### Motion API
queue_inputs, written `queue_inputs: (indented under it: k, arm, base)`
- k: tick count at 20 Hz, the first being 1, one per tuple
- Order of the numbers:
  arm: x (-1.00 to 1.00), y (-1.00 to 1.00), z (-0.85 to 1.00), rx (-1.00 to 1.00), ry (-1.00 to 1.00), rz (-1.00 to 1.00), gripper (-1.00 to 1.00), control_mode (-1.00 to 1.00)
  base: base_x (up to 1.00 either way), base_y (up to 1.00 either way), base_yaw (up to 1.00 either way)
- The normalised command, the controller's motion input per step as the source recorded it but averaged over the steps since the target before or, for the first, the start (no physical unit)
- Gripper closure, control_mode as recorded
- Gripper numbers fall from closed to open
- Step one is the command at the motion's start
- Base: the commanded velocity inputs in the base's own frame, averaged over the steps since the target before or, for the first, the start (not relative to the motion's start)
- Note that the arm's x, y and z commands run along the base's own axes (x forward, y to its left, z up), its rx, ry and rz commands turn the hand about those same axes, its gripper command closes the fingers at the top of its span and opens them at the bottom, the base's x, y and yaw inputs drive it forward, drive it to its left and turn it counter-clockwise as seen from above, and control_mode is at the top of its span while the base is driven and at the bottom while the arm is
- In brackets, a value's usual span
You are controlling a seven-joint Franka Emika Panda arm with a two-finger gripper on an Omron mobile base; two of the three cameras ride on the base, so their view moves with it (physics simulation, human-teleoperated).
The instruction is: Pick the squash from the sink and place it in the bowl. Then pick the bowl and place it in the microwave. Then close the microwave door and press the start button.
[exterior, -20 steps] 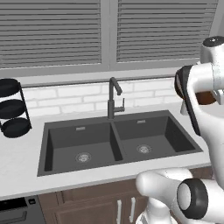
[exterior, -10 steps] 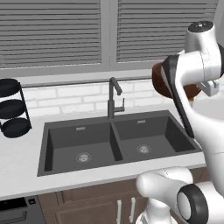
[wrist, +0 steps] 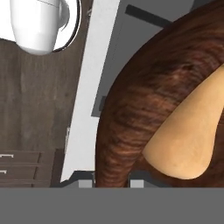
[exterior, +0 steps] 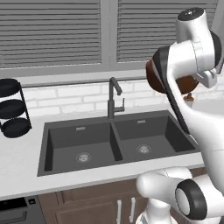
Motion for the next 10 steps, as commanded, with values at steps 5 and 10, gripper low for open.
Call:
queue_inputs:
  k: [5,10]
  arm:
    - [-0.17,0.01,0.00,0.00,-0.09,0.00,1.00,1.00]
    - [0.00,0.00,0.00,0.00,0.00,0.00,1.00,1.00]
  base:
    - [-0.29,0.02,0.00]
    - [-0.70,0.04,0.00]
